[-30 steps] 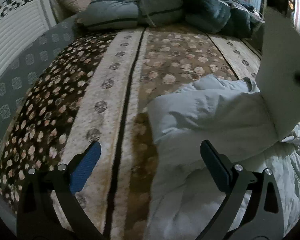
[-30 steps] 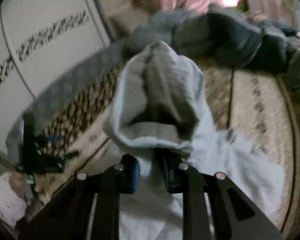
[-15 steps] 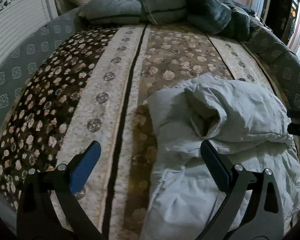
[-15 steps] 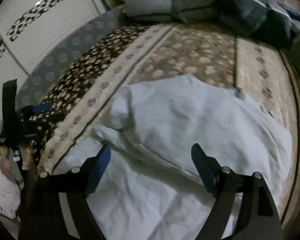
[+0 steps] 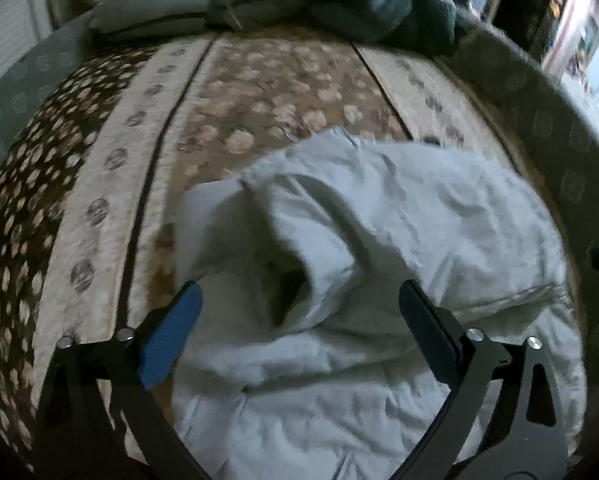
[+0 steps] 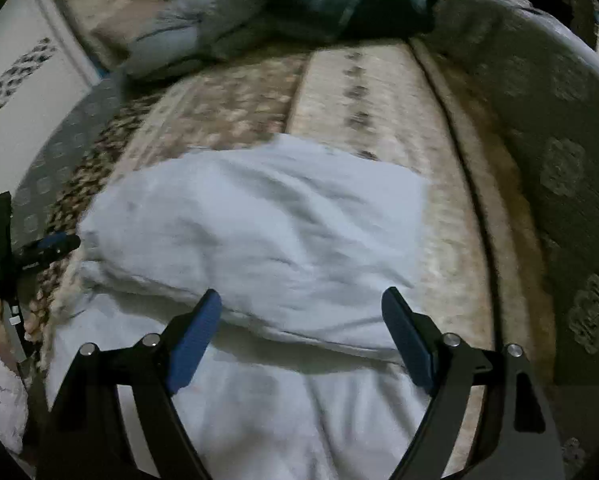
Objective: Fold large clothes
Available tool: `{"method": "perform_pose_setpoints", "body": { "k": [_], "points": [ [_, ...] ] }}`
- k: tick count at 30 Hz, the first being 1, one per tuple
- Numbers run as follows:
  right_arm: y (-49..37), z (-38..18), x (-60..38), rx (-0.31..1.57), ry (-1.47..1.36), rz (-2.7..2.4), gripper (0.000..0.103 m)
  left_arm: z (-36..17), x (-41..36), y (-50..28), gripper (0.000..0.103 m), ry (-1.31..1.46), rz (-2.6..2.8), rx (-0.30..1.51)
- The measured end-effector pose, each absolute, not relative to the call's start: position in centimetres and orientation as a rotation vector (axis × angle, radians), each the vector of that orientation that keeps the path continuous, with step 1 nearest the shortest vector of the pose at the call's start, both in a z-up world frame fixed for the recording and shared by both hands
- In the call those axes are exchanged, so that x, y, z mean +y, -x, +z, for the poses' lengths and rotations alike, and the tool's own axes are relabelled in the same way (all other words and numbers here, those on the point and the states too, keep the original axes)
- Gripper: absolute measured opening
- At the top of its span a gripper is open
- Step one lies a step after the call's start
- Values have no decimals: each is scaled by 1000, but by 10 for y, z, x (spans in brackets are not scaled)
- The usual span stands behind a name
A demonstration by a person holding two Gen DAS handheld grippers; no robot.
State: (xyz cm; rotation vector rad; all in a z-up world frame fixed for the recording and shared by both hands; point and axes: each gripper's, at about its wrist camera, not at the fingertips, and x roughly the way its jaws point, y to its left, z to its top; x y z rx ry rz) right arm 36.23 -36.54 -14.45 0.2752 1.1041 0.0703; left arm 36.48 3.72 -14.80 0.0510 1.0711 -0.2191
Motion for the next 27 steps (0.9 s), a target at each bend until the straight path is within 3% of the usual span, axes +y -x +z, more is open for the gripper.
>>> {"method": "perform_pose_setpoints", "body": {
  "k": [1, 3, 7, 11, 18, 22, 25, 26, 27],
  "points": [
    [-362, -148, -371, 1113, -280, 51, 83, -156, 32, -373, 74, -50, -243, 1095],
    [-360, -154, -381, 1119, -301, 29, 83, -174, 23, -389, 16, -17, -299, 1163],
    [-358, -164, -388, 1118, -331, 3, 83, -182, 26, -401, 4, 34, -313, 1185],
    [-357, -165, -385, 1086, -348, 10, 83, -157, 61, -382, 5, 44, -294, 1154],
    [-356, -176, -354, 1075, -307, 43, 83, -195, 93, -332, 5, 47, -237, 1255],
    [-355, -178, -339, 1100, -240, 52, 83, -184, 93, -336, 8, 101, -220, 1241],
    [-353, -169, -339, 1073, -229, 67, 83, -151, 91, -328, 21, 42, -170, 1159],
    [-354, -164, -339, 1063, -217, 58, 83, -140, 90, -326, 39, 34, -163, 1134],
    [-355, -162, -340, 1055, -207, 48, 83, -127, 87, -325, 65, 33, -158, 1104]
  ]
}}
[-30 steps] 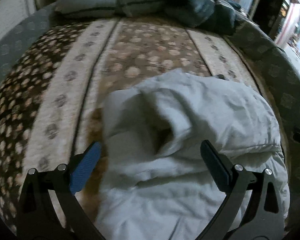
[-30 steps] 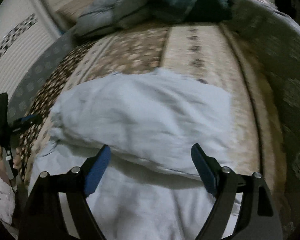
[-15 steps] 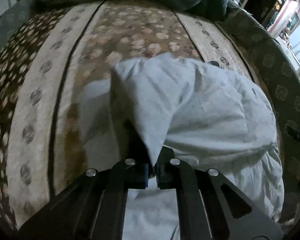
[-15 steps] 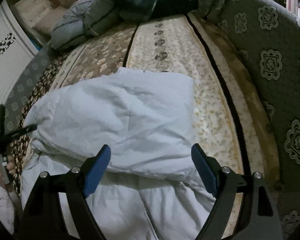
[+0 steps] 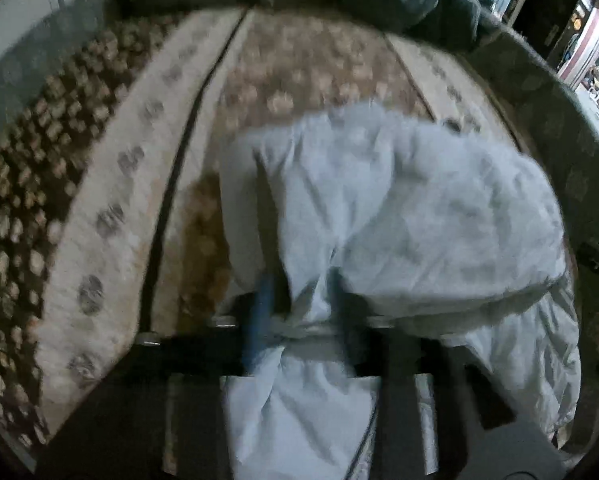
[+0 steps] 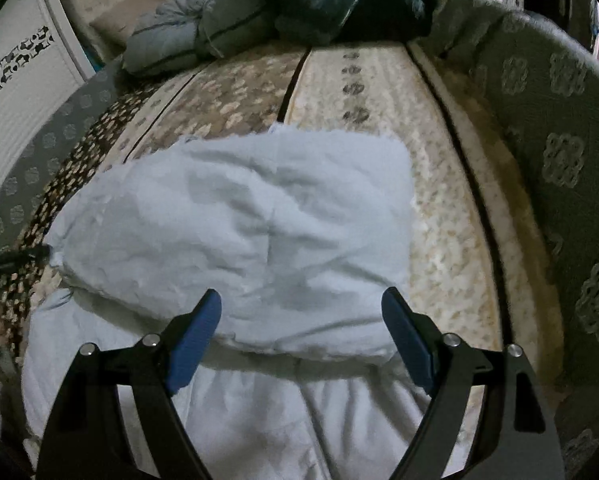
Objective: Fold large clothes
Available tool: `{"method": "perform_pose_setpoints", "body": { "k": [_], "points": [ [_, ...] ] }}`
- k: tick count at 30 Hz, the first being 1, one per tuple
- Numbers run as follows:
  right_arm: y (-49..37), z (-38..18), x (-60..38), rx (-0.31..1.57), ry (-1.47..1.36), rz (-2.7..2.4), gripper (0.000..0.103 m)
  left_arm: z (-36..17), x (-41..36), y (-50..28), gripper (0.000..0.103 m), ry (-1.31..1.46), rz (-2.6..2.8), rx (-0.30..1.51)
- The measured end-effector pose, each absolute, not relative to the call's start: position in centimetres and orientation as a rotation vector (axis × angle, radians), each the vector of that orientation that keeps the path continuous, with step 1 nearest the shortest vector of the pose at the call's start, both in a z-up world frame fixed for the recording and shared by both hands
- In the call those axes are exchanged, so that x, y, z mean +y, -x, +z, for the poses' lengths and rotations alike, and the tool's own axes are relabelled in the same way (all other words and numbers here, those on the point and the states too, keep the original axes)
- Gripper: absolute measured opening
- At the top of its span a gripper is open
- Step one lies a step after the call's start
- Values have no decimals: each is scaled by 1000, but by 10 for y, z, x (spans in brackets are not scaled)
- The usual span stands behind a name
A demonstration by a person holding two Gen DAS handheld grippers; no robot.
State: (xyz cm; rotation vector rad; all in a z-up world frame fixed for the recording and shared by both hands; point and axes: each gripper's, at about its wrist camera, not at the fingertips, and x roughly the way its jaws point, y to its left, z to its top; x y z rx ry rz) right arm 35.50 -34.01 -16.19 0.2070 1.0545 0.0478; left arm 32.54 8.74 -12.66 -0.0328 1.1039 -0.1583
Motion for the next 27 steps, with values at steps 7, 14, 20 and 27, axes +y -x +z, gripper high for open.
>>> {"method": "perform_pose_setpoints", "body": {
  "k": [7, 14, 20, 27],
  "points": [
    [-385, -155, -336, 1003, -249, 15, 67, -112, 50, -364, 53, -57, -157, 1071],
    [-436, -165, -288, 1041, -232, 92, 31, -151, 18, -402, 9, 2, -133, 1159],
    [-473, -200, -249, 1106, -286, 114, 31, -196, 20, -421, 0, 5, -123, 1262],
    [-466, -236, -246, 1138, -232, 102, 29, -230, 13, -421, 2, -31, -144, 1288]
  ]
}}
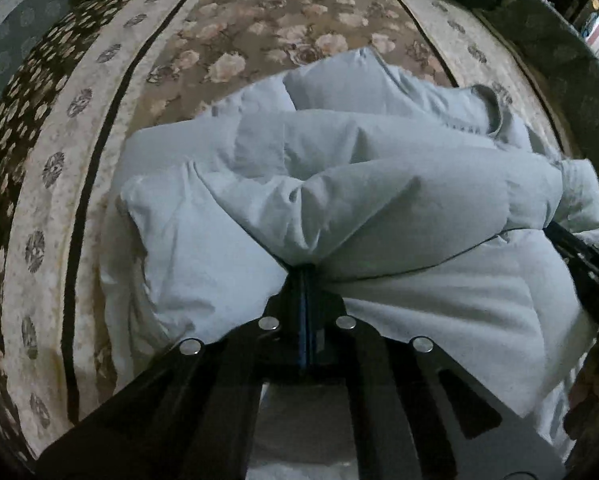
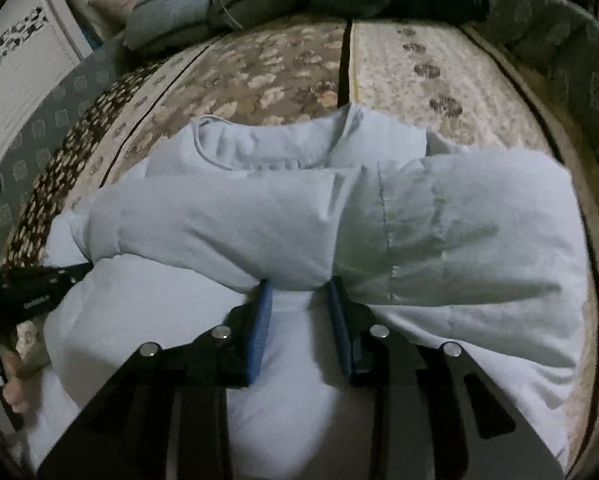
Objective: Fold large clothes
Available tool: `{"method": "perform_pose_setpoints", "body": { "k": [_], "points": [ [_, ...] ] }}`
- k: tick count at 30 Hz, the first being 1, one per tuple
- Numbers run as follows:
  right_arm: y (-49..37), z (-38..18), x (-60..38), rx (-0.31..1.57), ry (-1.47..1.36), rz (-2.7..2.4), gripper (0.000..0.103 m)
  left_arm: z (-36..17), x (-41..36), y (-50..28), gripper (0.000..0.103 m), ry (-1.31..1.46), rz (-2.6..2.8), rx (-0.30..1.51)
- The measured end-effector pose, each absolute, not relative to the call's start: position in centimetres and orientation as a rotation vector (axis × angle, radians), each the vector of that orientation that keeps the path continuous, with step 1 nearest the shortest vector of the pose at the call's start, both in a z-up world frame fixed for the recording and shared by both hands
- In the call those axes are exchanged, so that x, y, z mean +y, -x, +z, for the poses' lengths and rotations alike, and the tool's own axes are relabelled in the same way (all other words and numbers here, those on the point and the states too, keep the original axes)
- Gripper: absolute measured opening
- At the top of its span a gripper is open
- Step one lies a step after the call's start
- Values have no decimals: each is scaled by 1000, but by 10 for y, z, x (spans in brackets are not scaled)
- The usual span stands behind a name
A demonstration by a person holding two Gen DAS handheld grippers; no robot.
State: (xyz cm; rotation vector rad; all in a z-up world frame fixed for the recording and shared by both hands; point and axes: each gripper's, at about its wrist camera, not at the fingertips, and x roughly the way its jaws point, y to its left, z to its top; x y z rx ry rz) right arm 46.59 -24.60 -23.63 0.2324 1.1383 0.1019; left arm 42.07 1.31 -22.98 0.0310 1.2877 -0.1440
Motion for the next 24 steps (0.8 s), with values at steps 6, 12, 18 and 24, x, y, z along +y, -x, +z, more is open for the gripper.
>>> {"method": "perform_pose_setpoints", "body": {
  "k": [6, 12, 18, 24],
  "points": [
    [-481, -252, -246, 1200, -224, 102, 29, -247, 13, -431, 2, -22, -153, 1332],
    [-482, -259, -244, 1198, -216, 105, 29, -254, 12, -433, 3, -24, -172, 1341],
    [-485, -263, -245, 1204, -221, 116, 29, -257, 9, -436, 3, -46, -172, 1348],
    [-493, -268, -246, 1215, -220, 126, 29, -262, 4, -442, 3, -53, -162, 1348]
  ]
}}
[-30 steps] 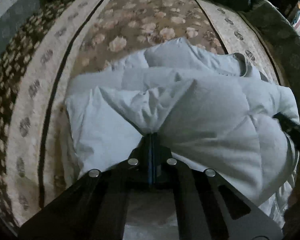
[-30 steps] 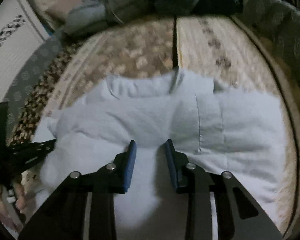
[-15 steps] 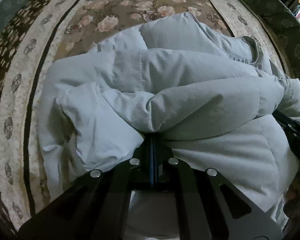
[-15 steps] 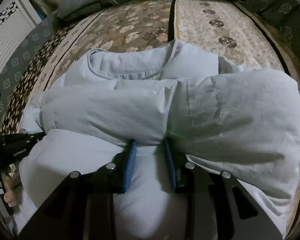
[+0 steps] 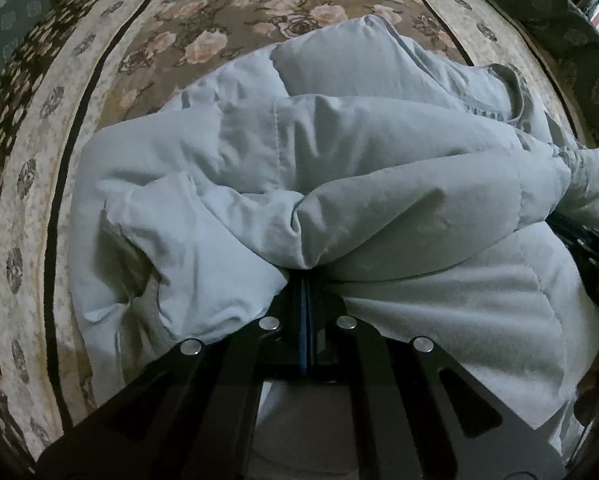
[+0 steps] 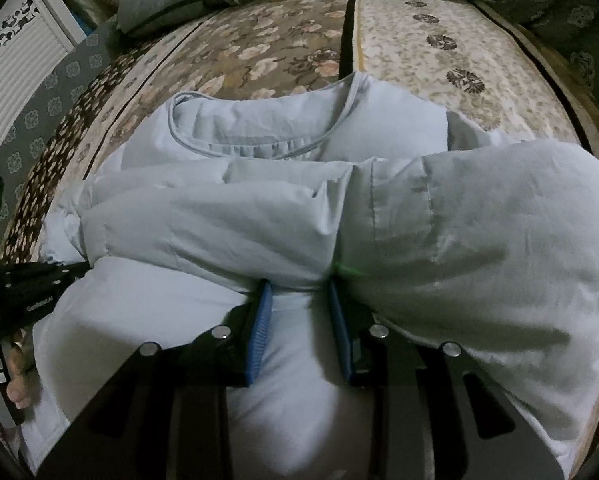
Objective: Fold large clothes
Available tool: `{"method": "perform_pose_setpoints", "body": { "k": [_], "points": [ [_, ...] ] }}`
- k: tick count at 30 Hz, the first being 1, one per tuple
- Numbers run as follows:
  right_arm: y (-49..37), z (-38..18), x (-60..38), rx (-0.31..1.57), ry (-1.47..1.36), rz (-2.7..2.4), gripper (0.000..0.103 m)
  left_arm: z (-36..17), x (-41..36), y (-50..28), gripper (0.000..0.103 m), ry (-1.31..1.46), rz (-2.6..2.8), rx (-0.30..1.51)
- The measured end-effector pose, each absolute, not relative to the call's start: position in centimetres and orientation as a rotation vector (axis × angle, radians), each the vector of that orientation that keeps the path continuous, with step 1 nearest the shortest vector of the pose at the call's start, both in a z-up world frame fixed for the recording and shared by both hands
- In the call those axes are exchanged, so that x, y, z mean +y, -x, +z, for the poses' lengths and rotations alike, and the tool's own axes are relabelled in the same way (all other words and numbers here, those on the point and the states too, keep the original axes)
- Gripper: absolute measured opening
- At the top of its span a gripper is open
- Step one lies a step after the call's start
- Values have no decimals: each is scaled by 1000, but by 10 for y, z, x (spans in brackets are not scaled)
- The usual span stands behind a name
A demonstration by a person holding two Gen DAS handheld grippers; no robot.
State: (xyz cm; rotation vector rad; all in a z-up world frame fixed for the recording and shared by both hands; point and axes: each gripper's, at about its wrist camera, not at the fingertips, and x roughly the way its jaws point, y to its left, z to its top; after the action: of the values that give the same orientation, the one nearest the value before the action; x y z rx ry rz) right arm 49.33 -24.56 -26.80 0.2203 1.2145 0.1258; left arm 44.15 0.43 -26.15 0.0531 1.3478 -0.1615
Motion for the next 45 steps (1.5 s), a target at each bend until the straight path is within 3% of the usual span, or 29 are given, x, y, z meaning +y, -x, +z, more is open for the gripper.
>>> {"method": "perform_pose_setpoints", "body": {
  "k": [5, 8, 14, 19, 31, 36, 39, 45],
  "points": [
    [-494, -257, -252, 1212, -261, 142, 29, -250, 3, -439, 2, -74, -166, 1335],
    [-476, -223, -267, 1155, -274, 177, 32, -222, 3, -428, 2, -49, -145, 1310],
    [-438, -176, -322, 1079, -249, 86, 32, -181, -57, -394, 2, -83, -261, 1211],
    [-441, -202, -358, 1133, -293, 13, 32, -203, -99, -394, 0, -190, -243, 1248],
    [-463, -276, -348, 1211, -256, -22, 32, -244, -86, -415, 3, -83, -275, 1336],
    [-462, -262, -354, 1224, -293, -19, 33, -226, -91, -410, 2, -102, -244, 1327],
    [-443, -228, -353, 1135, -342, 29, 35, -197, -78, -394, 3, -130, -228, 1265],
    [-398, -184, -323, 1035, -307, 103, 35, -153, -14, -367, 25, -101, -140, 1134]
  ]
}}
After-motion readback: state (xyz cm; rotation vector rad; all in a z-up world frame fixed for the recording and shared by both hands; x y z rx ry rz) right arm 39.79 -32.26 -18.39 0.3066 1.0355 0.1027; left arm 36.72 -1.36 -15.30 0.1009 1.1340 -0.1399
